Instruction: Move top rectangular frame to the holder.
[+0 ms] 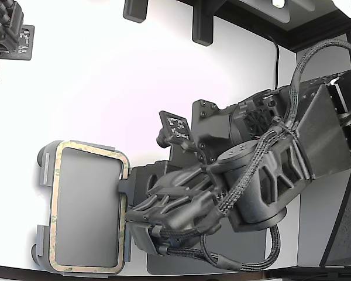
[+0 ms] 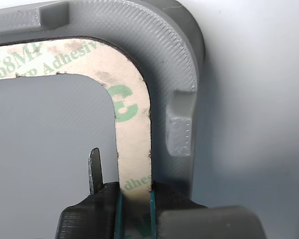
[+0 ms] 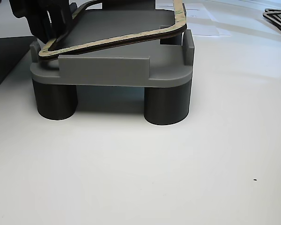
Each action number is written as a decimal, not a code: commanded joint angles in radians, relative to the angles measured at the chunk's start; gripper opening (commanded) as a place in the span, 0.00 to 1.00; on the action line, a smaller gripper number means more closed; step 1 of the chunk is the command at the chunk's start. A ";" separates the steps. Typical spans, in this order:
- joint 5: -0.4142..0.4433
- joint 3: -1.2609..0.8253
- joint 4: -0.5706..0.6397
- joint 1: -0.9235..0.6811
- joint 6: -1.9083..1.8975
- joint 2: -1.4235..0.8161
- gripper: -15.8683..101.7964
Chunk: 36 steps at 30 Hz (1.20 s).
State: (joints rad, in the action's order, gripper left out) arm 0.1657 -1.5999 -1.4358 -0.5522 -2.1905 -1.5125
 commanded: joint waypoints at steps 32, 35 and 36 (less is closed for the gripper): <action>0.034 0.104 -0.028 0.003 0.040 -0.011 0.98; 0.130 0.166 -0.028 -0.017 0.143 -0.035 0.98; 0.156 0.181 -0.021 -0.021 0.176 -0.046 0.98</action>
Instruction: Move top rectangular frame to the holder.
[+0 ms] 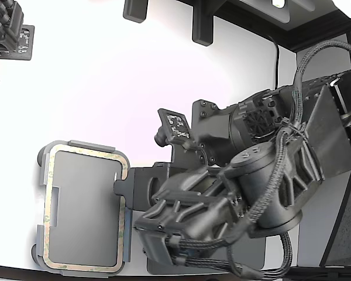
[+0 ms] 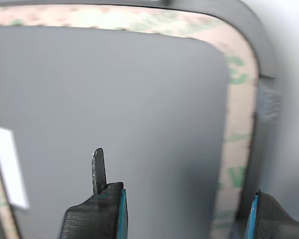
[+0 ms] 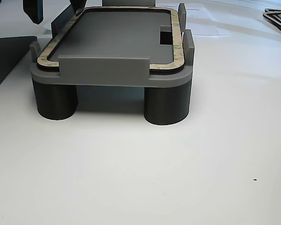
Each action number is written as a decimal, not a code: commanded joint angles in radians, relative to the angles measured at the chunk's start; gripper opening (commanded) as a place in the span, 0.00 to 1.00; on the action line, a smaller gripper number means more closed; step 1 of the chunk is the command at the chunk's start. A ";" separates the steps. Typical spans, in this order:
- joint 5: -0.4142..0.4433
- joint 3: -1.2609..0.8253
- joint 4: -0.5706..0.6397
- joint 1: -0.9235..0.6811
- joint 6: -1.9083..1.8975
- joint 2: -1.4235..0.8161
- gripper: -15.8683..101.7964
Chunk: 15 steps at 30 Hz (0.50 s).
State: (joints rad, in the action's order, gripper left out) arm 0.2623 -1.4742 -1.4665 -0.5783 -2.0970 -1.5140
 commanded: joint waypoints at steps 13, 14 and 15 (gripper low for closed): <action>0.241 -0.169 0.219 0.069 0.966 -0.442 0.97; 0.262 -0.222 0.252 0.086 1.124 -0.505 0.98; 0.265 -0.285 0.288 0.112 1.284 -0.577 0.98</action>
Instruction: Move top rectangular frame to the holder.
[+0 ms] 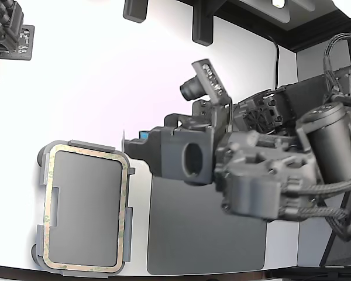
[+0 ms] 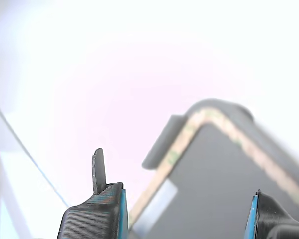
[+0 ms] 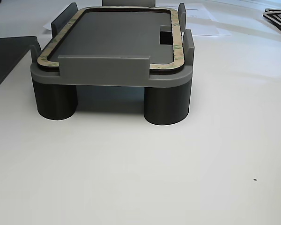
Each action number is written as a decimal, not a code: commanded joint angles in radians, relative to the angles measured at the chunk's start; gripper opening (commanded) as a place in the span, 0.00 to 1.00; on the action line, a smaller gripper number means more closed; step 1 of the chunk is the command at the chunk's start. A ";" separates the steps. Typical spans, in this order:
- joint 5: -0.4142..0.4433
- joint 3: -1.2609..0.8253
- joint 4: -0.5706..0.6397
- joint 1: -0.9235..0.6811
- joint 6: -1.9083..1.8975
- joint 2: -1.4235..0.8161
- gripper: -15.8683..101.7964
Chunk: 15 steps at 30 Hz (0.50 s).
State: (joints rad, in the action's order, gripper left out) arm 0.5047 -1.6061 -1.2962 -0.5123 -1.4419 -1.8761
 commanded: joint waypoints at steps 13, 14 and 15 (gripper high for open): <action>-0.350 -0.727 0.287 0.460 1.290 -0.844 0.98; -0.348 -0.782 0.308 0.462 1.295 -0.897 0.98; -0.350 -0.842 0.339 0.463 1.308 -0.946 0.98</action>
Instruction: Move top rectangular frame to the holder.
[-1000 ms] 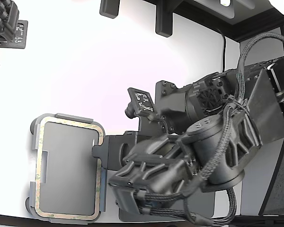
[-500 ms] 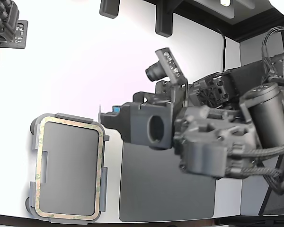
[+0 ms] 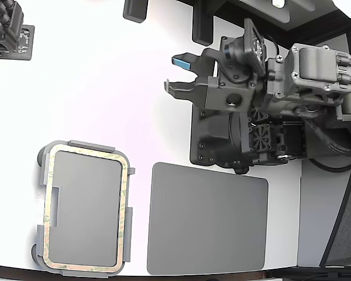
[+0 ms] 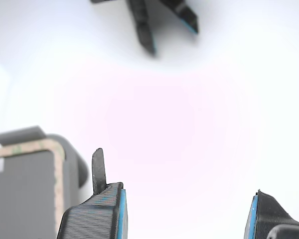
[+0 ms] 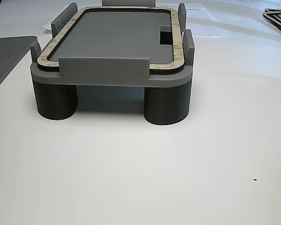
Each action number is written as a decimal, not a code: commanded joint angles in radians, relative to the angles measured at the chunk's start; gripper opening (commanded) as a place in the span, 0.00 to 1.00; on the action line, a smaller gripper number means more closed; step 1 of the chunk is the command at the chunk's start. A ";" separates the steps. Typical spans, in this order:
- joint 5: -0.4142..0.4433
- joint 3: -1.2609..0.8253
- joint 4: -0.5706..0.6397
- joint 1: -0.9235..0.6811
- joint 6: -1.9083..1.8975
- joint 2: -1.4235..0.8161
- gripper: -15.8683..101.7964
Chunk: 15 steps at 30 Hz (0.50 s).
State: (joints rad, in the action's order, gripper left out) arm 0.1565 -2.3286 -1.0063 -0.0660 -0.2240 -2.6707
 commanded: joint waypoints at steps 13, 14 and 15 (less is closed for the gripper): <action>0.012 -0.310 0.034 0.017 0.095 -0.284 0.98; 0.017 -0.310 0.034 0.017 0.094 -0.284 0.98; 0.029 -0.310 0.034 0.017 0.086 -0.284 0.98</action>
State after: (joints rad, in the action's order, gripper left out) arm 0.1718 -2.6599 -0.9802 -0.0660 -0.1304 -2.9330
